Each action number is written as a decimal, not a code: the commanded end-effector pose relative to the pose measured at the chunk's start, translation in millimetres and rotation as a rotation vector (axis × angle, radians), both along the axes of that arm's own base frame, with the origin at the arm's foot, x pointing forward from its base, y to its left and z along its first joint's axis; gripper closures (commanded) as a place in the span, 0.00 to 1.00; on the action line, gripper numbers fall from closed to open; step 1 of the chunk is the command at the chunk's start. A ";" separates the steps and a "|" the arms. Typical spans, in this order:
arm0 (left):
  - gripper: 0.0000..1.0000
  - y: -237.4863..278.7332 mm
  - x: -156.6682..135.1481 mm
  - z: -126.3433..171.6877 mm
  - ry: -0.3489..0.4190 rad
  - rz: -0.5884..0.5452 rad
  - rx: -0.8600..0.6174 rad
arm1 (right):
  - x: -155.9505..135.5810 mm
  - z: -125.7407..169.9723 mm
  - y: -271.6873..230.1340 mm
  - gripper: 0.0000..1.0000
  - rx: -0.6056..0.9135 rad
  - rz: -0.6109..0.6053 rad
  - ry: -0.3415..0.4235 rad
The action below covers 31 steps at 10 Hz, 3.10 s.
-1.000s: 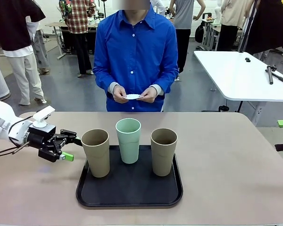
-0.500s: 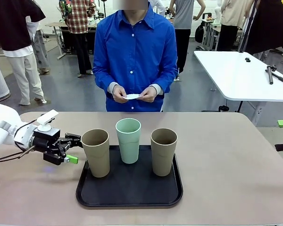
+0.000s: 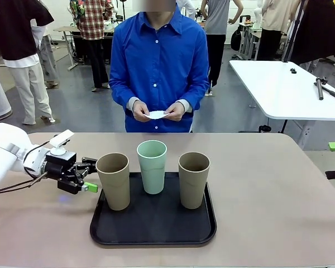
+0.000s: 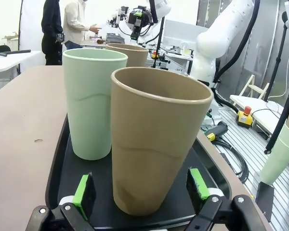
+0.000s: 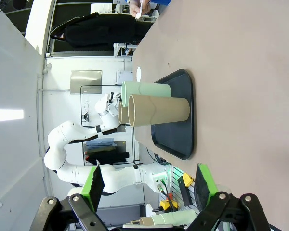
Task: Place coasters on the table and set cups on them.
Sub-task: Pick up one Reusable plastic cup and place it on a coaster set by the human.
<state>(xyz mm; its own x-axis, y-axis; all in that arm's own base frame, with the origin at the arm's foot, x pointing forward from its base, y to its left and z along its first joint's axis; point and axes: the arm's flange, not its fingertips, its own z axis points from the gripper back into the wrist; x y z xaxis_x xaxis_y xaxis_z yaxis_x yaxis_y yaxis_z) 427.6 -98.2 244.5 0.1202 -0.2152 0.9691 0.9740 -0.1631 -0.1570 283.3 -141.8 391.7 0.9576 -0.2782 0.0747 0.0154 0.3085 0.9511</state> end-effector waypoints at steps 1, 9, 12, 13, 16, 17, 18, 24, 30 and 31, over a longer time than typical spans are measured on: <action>0.00 -8.8 1.0 -4.7 -0.009 -0.003 -0.026 | 0.9 0.6 -0.2 0.00 0.013 0.000 -0.013; 0.00 -27.1 5.5 -14.2 -0.009 -0.023 -0.007 | 0.9 0.6 -0.2 0.00 0.013 0.000 -0.013; 0.00 -43.2 4.2 -17.7 -0.002 -0.049 0.001 | 0.9 0.6 -0.2 0.00 0.013 0.000 -0.013; 0.00 -48.6 2.9 -18.2 0.002 -0.060 0.003 | 0.9 0.6 -0.2 0.00 0.013 0.000 -0.013; 0.00 -63.4 -7.3 -19.9 -0.008 -0.099 0.011 | 0.9 0.6 -0.2 0.00 0.013 0.000 -0.013; 0.00 -67.1 -9.2 -18.3 -0.026 -0.115 0.004 | 0.9 0.6 -0.2 0.00 0.013 0.000 -0.013; 0.00 -69.7 -10.0 -16.3 -0.044 -0.133 -0.015 | 0.9 0.6 -0.2 0.00 0.013 0.000 -0.013; 1.00 -64.3 -17.1 -4.3 -0.070 -0.143 -0.034 | 0.9 0.6 -0.2 0.00 0.013 0.000 -0.013; 0.83 -7.8 -28.5 154.0 -0.096 0.021 -0.001 | 0.9 0.6 -0.2 0.00 0.013 0.000 -0.013; 0.83 -5.7 -34.2 177.6 -0.093 0.023 0.013 | 0.9 0.6 -0.2 0.00 0.013 0.000 -0.013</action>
